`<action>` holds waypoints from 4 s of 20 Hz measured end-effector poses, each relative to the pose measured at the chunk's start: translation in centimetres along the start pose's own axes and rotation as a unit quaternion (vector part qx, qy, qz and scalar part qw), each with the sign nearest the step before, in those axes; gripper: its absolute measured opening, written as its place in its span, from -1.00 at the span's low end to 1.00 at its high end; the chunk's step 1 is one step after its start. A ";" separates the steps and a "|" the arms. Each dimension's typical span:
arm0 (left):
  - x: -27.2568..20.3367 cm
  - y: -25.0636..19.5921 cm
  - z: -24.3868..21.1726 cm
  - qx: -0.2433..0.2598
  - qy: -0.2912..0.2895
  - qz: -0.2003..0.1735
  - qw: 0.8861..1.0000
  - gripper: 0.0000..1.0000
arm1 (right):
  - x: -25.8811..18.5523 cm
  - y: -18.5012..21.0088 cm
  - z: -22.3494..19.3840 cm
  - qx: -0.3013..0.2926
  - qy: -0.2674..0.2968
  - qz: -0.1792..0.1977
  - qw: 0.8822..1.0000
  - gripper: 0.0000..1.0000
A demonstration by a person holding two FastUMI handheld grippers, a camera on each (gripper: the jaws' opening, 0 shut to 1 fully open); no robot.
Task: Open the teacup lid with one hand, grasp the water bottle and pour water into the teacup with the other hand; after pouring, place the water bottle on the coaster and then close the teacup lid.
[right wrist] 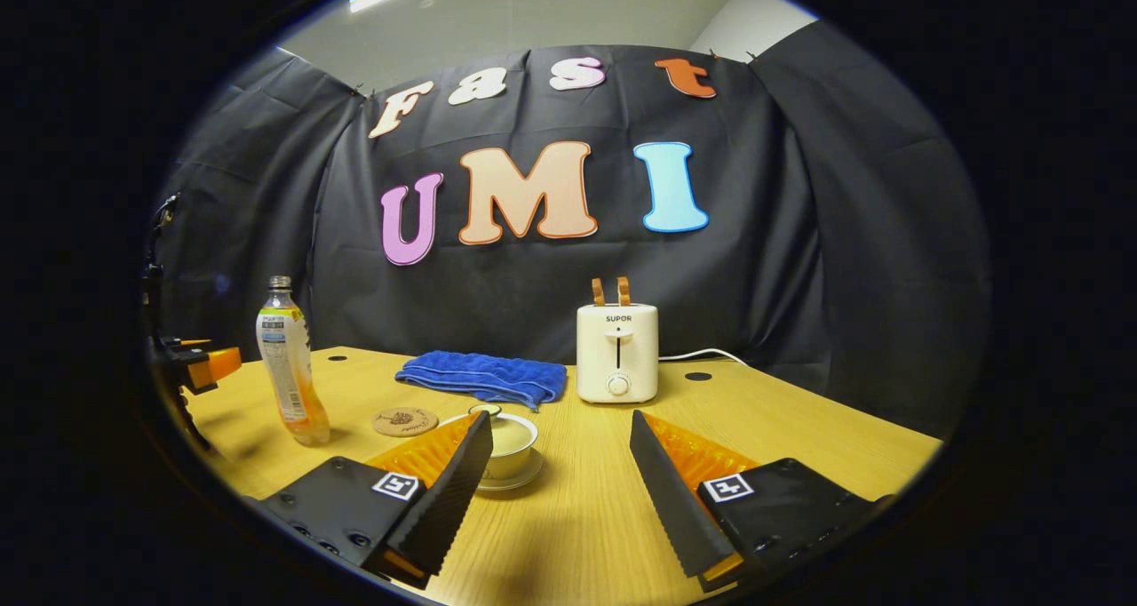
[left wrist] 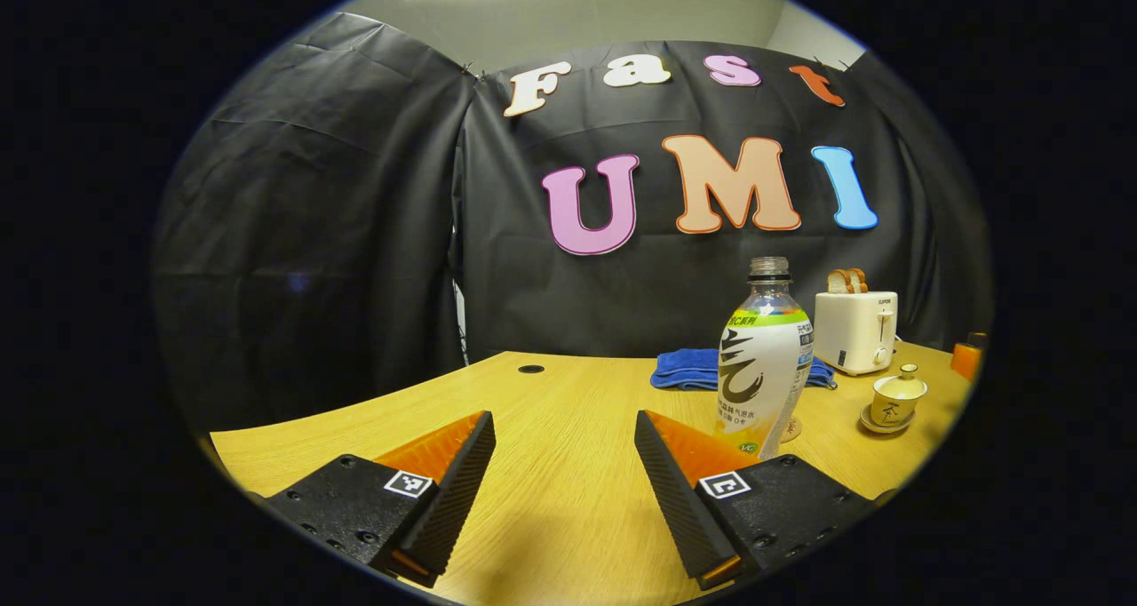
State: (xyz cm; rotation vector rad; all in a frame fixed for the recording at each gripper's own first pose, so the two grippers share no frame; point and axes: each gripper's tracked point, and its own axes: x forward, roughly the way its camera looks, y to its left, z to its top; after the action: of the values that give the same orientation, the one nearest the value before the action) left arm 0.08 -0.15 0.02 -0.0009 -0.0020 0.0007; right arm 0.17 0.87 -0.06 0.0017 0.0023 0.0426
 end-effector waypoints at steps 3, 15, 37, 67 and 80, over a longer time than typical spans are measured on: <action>0.0 0.0 0.0 0.000 0.000 0.000 1.000 0.85 | 0.3 0.4 -0.1 0.001 0.000 0.008 1.000 0.93; 0.0 -0.2 -0.1 -0.001 0.000 -0.004 1.000 0.85 | 5.1 5.6 -0.6 0.004 0.007 0.095 0.995 0.98; -0.1 -0.5 -0.2 -0.002 0.001 -0.010 1.000 0.85 | 9.7 7.5 -3.1 -0.016 0.086 0.092 0.992 -0.34; -2.7 -9.5 -0.3 -0.004 0.003 -0.254 0.967 0.81 | 3.6 2.2 -0.3 0.000 0.005 0.032 0.999 -0.34; 1.5 -13.6 -2.1 0.007 0.066 -0.249 0.966 0.87 | 1.9 0.3 -0.2 0.001 0.005 0.030 1.000 -0.34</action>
State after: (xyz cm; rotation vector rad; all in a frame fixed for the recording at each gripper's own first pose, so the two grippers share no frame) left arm 1.58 -13.70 -2.04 0.0142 0.1305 -0.5031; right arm 2.01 1.25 -0.26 0.0037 0.0118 0.1030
